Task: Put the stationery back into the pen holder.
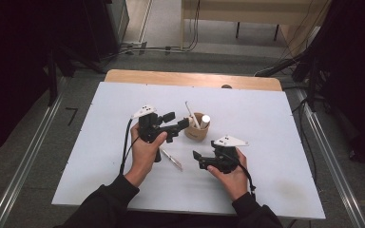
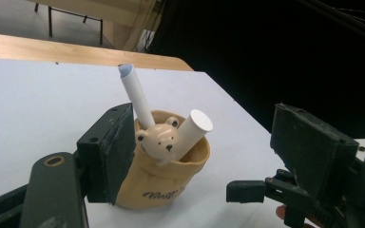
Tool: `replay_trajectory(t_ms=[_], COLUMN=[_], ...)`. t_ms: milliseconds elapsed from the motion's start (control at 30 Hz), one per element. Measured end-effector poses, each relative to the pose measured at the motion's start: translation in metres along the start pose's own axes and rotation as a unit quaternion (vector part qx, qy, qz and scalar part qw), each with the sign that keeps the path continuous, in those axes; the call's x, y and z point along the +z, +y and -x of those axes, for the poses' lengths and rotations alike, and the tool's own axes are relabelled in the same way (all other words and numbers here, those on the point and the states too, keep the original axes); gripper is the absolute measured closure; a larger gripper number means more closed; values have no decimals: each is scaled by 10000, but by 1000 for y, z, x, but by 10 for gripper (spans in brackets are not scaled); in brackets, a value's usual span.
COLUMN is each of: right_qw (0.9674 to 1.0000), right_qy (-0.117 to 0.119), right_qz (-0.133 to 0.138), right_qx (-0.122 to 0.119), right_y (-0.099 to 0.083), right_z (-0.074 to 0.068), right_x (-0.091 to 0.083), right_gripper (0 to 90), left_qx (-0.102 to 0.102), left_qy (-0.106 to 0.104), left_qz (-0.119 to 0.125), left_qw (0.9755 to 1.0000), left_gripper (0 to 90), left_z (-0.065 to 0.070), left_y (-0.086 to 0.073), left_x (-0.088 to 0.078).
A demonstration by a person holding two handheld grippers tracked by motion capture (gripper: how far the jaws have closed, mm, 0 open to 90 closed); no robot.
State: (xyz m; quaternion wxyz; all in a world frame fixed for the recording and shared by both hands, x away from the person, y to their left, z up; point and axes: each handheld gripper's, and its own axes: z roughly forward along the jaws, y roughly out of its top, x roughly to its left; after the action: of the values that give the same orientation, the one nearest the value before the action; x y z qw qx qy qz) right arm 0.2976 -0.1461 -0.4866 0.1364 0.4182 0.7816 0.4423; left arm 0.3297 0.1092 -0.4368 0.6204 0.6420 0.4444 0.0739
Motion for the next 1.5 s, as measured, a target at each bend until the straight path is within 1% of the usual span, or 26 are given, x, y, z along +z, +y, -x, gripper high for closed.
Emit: replay_trajectory(t_ms=[167,400,500,567,867,967,1100,1267,1367,1500], right_qw=[10000,10000,10000,10000,9999,9999,9999,9998,9998,9997], right_qy=[19,35,42,48,67,70,82,94,110,125], right_qz=[-1,-16,-21,-20,-19,-23,-29,-26,-28,-51], right_qx=[3,-19,-40,-32,-96,-92,-143,-146,-175,-206], right_y=[0,0,0,0,0,0,0,1,2,2], right_z=[-2,-4,-5,-6,-9,-10,-11,-13,-15,-18], right_x=[0,2,2,2,4,4,6,6,8,12], right_gripper=[151,151,151,151,151,151,151,151,151,151], left_qx=[27,7,-21,-25,-78,-138,-168,-242,-277,-275], left_qy=[142,290,343,404,619,684,839,998,1053,1120], left_qz=[-22,-83,-72,-106,-109,-133,-163,-93,-75,-110], left_qw=[9999,9995,9994,9991,9980,9975,9962,9947,9940,9933], left_gripper=[224,219,219,219,216,215,215,215,215,215], left_z=[-5,-13,-16,-18,-31,-38,-46,-55,-58,-62], left_y=[-3,-10,-12,-14,-20,-24,-28,-29,-30,-33], left_x=[-11,-21,-26,-29,-45,-50,-58,-65,-68,-67])
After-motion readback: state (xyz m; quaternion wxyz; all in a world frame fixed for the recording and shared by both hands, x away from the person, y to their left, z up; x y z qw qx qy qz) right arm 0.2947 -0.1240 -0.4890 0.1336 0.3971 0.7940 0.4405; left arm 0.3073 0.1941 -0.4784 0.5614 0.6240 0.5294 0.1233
